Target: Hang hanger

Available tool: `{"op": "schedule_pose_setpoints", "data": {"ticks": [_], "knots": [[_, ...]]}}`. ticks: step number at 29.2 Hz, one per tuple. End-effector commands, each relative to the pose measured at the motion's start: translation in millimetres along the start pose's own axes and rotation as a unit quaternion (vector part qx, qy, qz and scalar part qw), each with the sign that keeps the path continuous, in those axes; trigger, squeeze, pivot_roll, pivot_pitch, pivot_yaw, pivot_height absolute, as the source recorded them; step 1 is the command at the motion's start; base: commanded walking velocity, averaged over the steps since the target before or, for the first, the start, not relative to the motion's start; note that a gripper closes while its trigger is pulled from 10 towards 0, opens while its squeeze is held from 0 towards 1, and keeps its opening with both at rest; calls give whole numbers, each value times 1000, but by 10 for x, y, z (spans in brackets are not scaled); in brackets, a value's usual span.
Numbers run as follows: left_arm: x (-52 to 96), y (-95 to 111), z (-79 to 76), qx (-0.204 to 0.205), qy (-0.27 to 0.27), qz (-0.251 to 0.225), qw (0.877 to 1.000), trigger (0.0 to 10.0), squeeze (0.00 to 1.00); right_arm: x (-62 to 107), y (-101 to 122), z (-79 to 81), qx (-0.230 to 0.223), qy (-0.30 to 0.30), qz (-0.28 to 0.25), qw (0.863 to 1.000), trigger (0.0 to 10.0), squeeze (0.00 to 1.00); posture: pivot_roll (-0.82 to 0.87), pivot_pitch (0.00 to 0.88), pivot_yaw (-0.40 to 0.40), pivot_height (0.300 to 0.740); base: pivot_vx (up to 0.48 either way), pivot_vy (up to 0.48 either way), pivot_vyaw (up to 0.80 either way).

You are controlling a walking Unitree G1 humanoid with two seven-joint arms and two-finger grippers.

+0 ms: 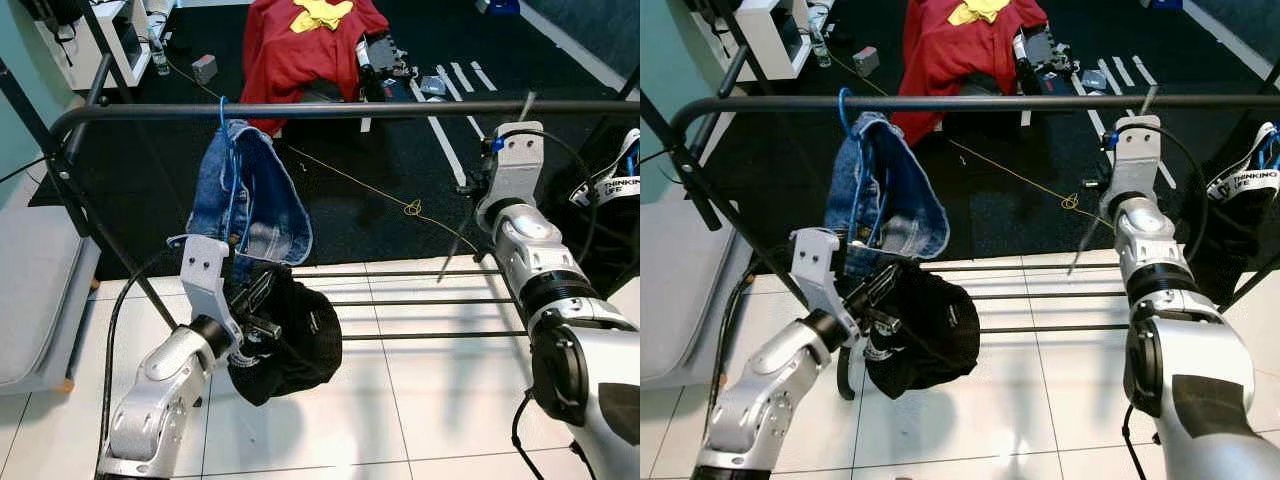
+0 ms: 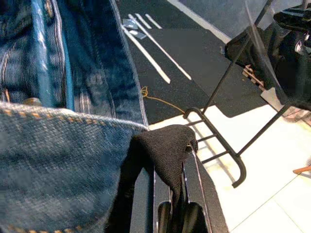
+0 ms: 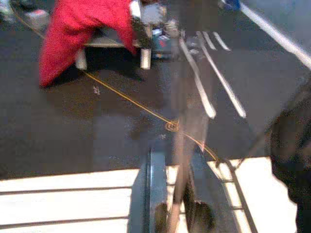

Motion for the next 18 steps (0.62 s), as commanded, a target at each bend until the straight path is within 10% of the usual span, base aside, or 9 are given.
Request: {"op": "schedule_pose_setpoints", "data": {"ticks": [1, 18], "knots": [[4, 81, -7, -2, -6, -17, 1000, 10000, 0, 0, -12, -13, -5, -3, 3, 1000, 0, 0, 112, 183, 38, 740, 0, 0, 0], [-87, -18, 8, -4, 0, 6, 1000, 10000, 0, 6, 93, 170, 4, 38, -46, 998, 0, 0, 78, 131, 52, 740, 0, 0, 0]]}}
Point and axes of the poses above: a point about 5 cm out from each wrist's last joint towards the gripper, its own x axis pointing back from the gripper into the wrist, its own y axis along the axis of the wrist's last joint, z = x × y, the point moved 4 cm from there along -x, pointing out of the wrist towards the gripper, and after that the axes turned 15 degrees about -x, right-handed, at the moved point
